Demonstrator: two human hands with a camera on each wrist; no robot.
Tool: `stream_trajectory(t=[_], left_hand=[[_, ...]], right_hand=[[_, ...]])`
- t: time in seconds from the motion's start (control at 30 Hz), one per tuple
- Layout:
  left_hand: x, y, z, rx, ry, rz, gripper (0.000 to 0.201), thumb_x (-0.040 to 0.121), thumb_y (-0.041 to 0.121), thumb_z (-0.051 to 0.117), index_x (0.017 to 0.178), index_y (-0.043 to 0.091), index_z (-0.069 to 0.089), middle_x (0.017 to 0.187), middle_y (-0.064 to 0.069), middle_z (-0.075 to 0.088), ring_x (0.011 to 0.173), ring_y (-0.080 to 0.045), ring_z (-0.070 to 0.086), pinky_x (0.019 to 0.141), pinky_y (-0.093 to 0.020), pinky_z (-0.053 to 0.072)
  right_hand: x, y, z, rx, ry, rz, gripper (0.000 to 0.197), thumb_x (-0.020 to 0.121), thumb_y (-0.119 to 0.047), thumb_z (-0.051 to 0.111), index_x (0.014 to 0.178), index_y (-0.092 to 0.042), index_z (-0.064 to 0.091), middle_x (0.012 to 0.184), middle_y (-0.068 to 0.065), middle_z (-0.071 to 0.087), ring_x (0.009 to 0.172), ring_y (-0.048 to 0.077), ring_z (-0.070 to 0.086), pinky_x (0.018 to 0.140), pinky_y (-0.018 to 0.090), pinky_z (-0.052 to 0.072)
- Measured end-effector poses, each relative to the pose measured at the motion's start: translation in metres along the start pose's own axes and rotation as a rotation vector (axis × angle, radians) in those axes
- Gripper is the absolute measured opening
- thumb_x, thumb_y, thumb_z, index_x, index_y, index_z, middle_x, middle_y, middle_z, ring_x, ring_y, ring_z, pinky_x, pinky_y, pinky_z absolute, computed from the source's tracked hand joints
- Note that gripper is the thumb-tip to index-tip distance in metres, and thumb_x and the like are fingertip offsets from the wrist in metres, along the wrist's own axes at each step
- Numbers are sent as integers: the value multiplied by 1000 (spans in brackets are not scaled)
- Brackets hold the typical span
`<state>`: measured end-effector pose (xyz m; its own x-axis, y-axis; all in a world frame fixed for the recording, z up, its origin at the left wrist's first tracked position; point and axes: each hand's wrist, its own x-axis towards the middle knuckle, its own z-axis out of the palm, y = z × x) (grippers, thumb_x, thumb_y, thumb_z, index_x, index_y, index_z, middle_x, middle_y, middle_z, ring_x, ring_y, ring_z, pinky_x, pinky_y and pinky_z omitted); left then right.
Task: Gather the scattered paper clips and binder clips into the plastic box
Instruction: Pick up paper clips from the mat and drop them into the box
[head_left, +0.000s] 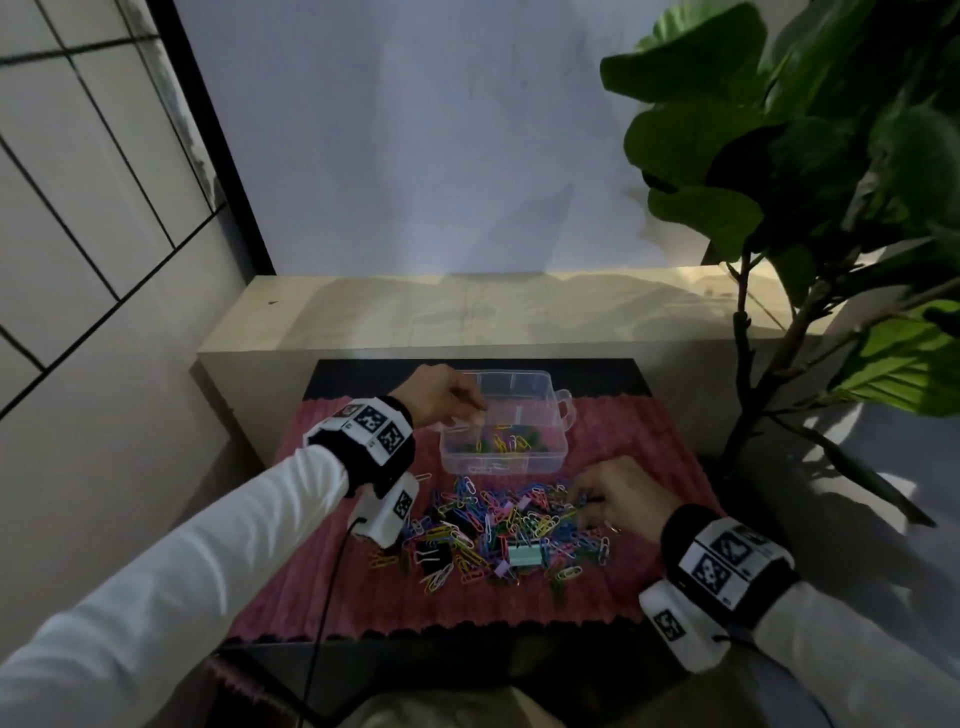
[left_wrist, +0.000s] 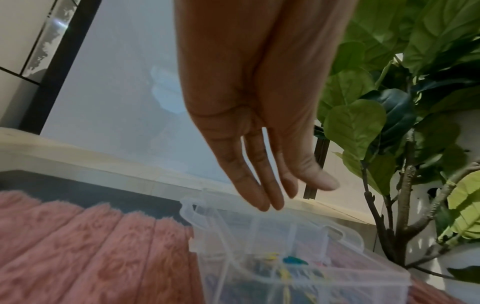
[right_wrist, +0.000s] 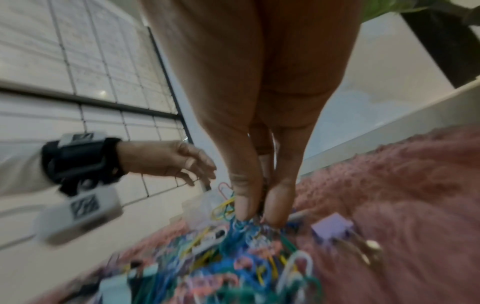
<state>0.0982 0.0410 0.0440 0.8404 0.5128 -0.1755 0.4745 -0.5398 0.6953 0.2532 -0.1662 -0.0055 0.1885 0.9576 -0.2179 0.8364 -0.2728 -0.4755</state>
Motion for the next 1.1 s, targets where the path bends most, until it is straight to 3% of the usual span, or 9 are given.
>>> stream_trajectory(t=[0.1, 0.27, 0.43, 0.53, 0.67, 0.8, 0.87, 0.97, 1.1], left_hand=[[-8, 0, 0, 24, -21, 29, 24, 77, 12, 69, 101, 10, 67, 95, -4, 68, 88, -16, 64, 78, -21, 52], [-36, -2, -3, 103, 112, 152, 17, 77, 11, 69, 91, 21, 68, 89, 2, 70, 72, 6, 60, 66, 0, 43], [-81, -14, 0, 143, -10, 179, 14, 81, 14, 66, 94, 19, 68, 83, 23, 60, 78, 21, 55, 68, 3, 39], [-98, -34, 1, 180, -50, 144, 15, 82, 18, 64, 96, 21, 67, 88, 27, 58, 84, 19, 54, 71, 2, 39], [-109, -61, 4, 252, -32, 105, 18, 83, 16, 64, 99, 21, 66, 91, 21, 57, 87, 21, 51, 73, 2, 39], [-104, -70, 12, 360, -119, 66, 25, 83, 21, 63, 108, 21, 61, 109, 9, 58, 94, 5, 53, 89, -15, 41], [-99, -68, 19, 366, -150, 18, 33, 82, 26, 64, 115, 22, 57, 119, 3, 57, 103, -6, 53, 90, -19, 39], [-93, -59, 32, 357, -225, -46, 51, 81, 34, 64, 127, 25, 45, 130, -1, 47, 109, -15, 52, 92, -26, 42], [-87, -50, 44, 355, -196, -55, 61, 78, 34, 67, 132, 25, 39, 131, -5, 42, 113, -21, 48, 93, -26, 39]], right_hand=[[0, 3, -9, 127, 18, 56, 21, 74, -8, 74, 94, -4, 71, 82, 8, 67, 66, 10, 61, 48, 1, 41], [4, 6, -29, 257, 59, 29, 15, 68, -7, 78, 81, -9, 71, 73, 1, 67, 55, -13, 56, 58, 2, 42], [16, -5, -60, 349, 75, -42, 13, 67, -12, 79, 77, -11, 72, 77, 2, 72, 70, 3, 62, 71, 12, 45], [32, -16, -78, 393, 80, -100, 13, 67, -10, 78, 78, -13, 72, 68, -11, 70, 66, -1, 63, 68, 9, 48], [60, -32, -89, 465, 99, -131, 16, 71, 3, 72, 84, -4, 66, 73, 3, 67, 56, -2, 64, 58, 11, 49], [79, -44, -73, 334, 50, -37, 15, 76, 0, 69, 90, -6, 67, 78, 5, 67, 62, 5, 65, 63, 17, 54], [83, -48, -64, 210, 51, -10, 18, 78, -1, 68, 96, -3, 68, 88, 8, 68, 72, 11, 64, 68, 15, 53], [84, -52, -56, 164, 81, -14, 15, 80, 2, 63, 93, -1, 69, 97, 13, 70, 87, 21, 67, 82, 26, 54], [81, -51, -60, 203, 193, -18, 12, 81, 6, 59, 85, 2, 70, 88, 18, 71, 79, 21, 69, 68, 12, 54]])
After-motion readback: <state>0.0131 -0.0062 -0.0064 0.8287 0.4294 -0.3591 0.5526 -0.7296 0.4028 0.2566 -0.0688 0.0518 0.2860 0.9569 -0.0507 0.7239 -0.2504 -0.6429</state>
